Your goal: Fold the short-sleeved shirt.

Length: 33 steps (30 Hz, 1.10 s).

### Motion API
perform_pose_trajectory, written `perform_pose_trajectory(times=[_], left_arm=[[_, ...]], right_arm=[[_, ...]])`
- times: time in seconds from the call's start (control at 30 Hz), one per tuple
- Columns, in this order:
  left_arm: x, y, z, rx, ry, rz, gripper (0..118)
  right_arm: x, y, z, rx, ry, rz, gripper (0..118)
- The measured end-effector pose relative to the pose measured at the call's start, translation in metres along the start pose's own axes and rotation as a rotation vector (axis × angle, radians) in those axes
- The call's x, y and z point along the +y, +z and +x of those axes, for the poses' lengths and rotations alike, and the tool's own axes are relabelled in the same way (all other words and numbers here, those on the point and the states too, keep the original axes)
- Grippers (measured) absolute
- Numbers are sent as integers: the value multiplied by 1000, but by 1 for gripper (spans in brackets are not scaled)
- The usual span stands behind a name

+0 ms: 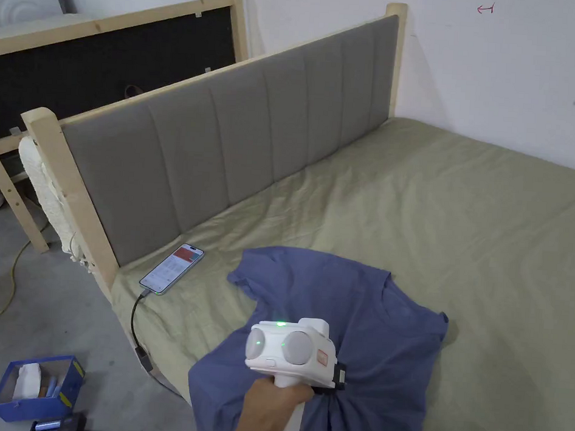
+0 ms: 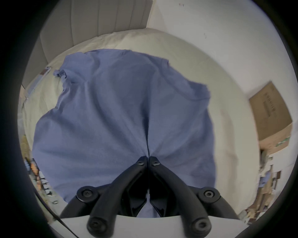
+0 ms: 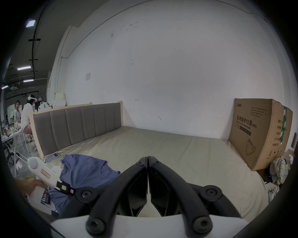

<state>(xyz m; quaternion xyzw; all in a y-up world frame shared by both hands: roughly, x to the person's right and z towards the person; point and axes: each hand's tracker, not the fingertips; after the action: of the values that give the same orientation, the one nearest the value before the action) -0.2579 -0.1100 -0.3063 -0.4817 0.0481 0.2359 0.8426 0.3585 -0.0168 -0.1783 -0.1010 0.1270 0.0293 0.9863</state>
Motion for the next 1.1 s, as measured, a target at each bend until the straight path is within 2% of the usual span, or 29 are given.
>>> perform_pose_trajectory(times=[0.13, 0.2, 0.27, 0.6, 0.73, 0.93, 1.1], left_arm=[[-8, 48, 5, -270, 111, 67, 0], [-10, 61, 17, -334, 158, 101, 0], [-9, 78, 36, -401, 148, 136, 0], [42, 157, 196, -608, -186, 218, 0], [55, 182, 265, -640, -344, 253, 0], [31, 196, 359, -696, -559, 234, 0], [-9, 172, 407, -786, -647, 137, 0]], right_arm=[[-5, 8, 0, -11, -37, 17, 0], [-7, 13, 2, -19, -54, 23, 0], [-6, 23, 6, -33, -60, 28, 0], [0, 87, 43, -142, -76, 92, 0], [6, 119, 64, -205, -66, 125, 0], [12, 172, 92, -323, -39, 156, 0], [10, 209, 107, -399, -27, 149, 0]])
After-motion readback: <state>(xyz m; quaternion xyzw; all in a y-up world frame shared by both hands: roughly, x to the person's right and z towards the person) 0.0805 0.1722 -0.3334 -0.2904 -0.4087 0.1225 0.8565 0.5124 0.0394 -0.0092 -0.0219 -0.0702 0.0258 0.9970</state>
